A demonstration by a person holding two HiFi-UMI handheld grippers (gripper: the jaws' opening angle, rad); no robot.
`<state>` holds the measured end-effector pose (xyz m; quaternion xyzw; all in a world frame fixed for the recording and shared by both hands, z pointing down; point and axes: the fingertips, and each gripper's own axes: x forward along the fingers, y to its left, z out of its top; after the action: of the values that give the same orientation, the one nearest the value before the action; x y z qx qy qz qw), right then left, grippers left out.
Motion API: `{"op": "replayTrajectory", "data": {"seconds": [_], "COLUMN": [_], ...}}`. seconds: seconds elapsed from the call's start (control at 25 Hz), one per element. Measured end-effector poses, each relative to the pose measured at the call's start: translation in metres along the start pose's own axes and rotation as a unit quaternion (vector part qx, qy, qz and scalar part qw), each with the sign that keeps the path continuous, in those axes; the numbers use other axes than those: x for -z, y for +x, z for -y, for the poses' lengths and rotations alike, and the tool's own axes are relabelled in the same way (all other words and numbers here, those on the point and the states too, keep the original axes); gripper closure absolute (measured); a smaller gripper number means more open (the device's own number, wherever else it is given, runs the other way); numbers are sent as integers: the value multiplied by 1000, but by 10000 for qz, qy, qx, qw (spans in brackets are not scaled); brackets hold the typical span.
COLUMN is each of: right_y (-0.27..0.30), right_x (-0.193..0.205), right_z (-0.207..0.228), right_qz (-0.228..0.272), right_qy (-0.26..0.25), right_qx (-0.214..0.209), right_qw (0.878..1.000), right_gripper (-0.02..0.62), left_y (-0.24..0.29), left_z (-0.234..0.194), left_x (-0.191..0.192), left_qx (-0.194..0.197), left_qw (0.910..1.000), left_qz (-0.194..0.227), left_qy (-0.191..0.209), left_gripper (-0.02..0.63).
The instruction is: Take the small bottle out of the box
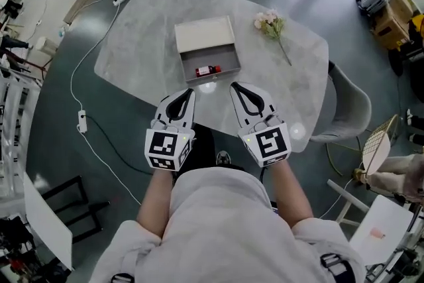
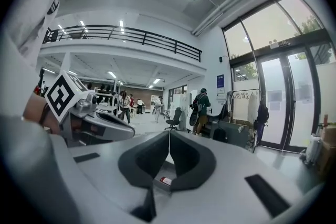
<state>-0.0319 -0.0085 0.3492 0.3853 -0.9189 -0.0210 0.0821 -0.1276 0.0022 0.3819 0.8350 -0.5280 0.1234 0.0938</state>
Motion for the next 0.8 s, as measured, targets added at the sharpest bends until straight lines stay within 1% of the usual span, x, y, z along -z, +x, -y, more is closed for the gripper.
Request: {"op": "replayTrajectory", "data": {"seconds": [0.12,0.28,0.44,0.56,0.6,0.68,0.8], "right_y": [23,49,76,91,95,100,103], "right_x": [6,21,39,58,65,77,93], "right_z": [11,22,33,46,48,50,58], "right_qz": [-119,-323,-489,-654,-710,-825,-994], "right_qy": [266,411,623,776,866,1064,1141], "right_qx": [76,100,217,296,347,475,650], "right_qw": [9995,9986,9966,9944,9931,9898,9863], "right_gripper": [569,569,569,569,569,569,569], "left_y": [30,65,99,126,133,142,156], "left_z": [-10,-24,-38,-45,-47,-50,-51], "left_x": [2,12,28,37,41,53,76], "left_qx": [373,851,1364,1569,1654,1874,2219], "left_qw": [9989,9938,9818,9742,9707,9606,9394], "left_qz": [-261,-699,-1270,-1526,-1635,-1924,-2431], "left_qy": [101,142,379,555,604,721,956], "left_gripper": [584,583,584,583,583,584,584]}}
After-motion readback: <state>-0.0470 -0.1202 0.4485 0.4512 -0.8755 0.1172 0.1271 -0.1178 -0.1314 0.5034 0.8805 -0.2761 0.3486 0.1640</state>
